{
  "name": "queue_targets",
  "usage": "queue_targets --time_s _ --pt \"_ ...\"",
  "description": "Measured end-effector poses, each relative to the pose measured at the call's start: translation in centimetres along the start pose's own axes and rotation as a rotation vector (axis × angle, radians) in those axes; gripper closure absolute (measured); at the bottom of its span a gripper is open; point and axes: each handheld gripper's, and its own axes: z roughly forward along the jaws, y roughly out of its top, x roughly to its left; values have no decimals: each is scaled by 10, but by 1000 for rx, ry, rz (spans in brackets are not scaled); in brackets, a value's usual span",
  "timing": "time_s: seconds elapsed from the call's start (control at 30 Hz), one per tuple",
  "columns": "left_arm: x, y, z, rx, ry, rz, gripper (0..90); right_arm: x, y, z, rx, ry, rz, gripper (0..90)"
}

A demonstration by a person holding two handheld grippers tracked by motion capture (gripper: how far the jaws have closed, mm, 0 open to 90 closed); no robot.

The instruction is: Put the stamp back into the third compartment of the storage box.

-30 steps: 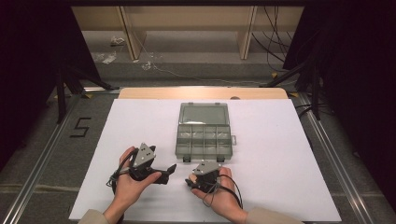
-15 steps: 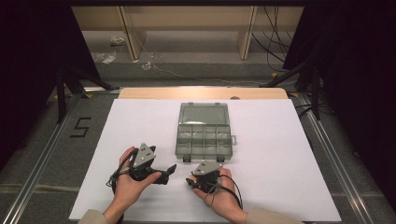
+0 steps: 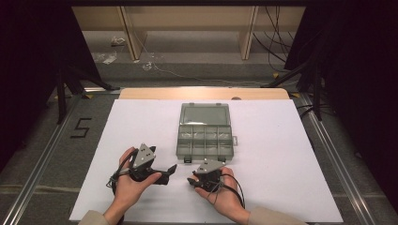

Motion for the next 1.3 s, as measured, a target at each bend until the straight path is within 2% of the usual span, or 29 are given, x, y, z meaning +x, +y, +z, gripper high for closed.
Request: queue_targets --time_s 0.87,1.3 --pt "2 -1 0 -6 4 -13 0 -15 12 -12 -40 11 22 672" --pt "2 -1 0 -7 2 -16 0 -28 18 -19 -57 12 36 671"
